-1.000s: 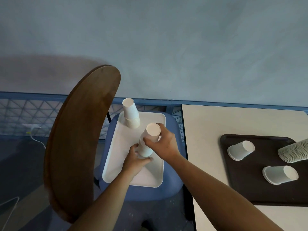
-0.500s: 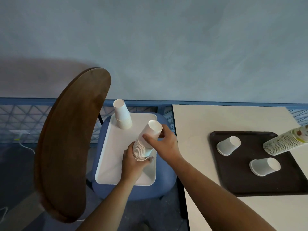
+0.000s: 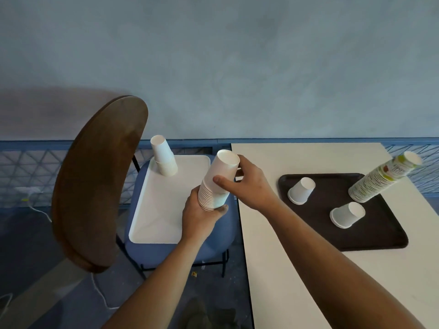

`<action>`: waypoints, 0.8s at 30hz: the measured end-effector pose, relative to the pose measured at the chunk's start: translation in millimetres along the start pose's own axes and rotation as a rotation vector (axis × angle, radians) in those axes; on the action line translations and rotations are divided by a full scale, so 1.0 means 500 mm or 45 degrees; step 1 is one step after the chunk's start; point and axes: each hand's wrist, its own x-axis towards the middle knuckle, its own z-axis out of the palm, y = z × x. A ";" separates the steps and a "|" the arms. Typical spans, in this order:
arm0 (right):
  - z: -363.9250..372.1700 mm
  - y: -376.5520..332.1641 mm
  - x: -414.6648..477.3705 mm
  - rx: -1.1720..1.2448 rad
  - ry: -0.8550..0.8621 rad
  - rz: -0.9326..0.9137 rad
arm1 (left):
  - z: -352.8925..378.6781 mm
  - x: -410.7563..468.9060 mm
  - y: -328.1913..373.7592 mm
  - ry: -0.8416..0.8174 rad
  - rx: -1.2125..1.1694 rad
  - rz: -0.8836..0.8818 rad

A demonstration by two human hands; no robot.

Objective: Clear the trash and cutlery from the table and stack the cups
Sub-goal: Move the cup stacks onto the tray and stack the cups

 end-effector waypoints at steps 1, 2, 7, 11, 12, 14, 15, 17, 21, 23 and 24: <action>-0.019 0.002 -0.016 0.005 0.000 -0.006 | 0.010 -0.017 0.009 -0.012 -0.008 0.005; -0.039 0.005 -0.032 0.010 0.004 -0.018 | 0.020 -0.036 0.020 -0.028 -0.006 0.010; -0.139 0.022 -0.125 -0.013 0.029 -0.102 | 0.083 -0.135 0.070 -0.114 -0.009 -0.001; -0.224 0.052 -0.216 -0.046 0.077 -0.089 | 0.153 -0.233 0.109 -0.131 0.046 -0.029; -0.245 0.059 -0.240 -0.056 0.092 -0.077 | 0.171 -0.259 0.117 -0.131 0.057 -0.038; -0.285 0.073 -0.286 -0.093 0.112 -0.065 | 0.208 -0.310 0.131 -0.124 0.063 -0.048; -0.305 0.080 -0.308 -0.114 0.115 -0.060 | 0.225 -0.333 0.135 -0.118 0.057 -0.052; -0.343 0.091 -0.343 -0.128 0.108 -0.040 | 0.258 -0.375 0.143 -0.108 0.026 -0.053; -0.405 0.106 -0.389 -0.135 0.049 -0.029 | 0.298 -0.436 0.153 -0.107 -0.009 -0.060; -0.421 0.109 -0.402 -0.139 0.028 -0.035 | 0.307 -0.455 0.157 -0.101 -0.023 -0.065; -0.427 0.110 -0.406 -0.140 0.028 -0.038 | 0.310 -0.462 0.160 -0.100 -0.026 -0.068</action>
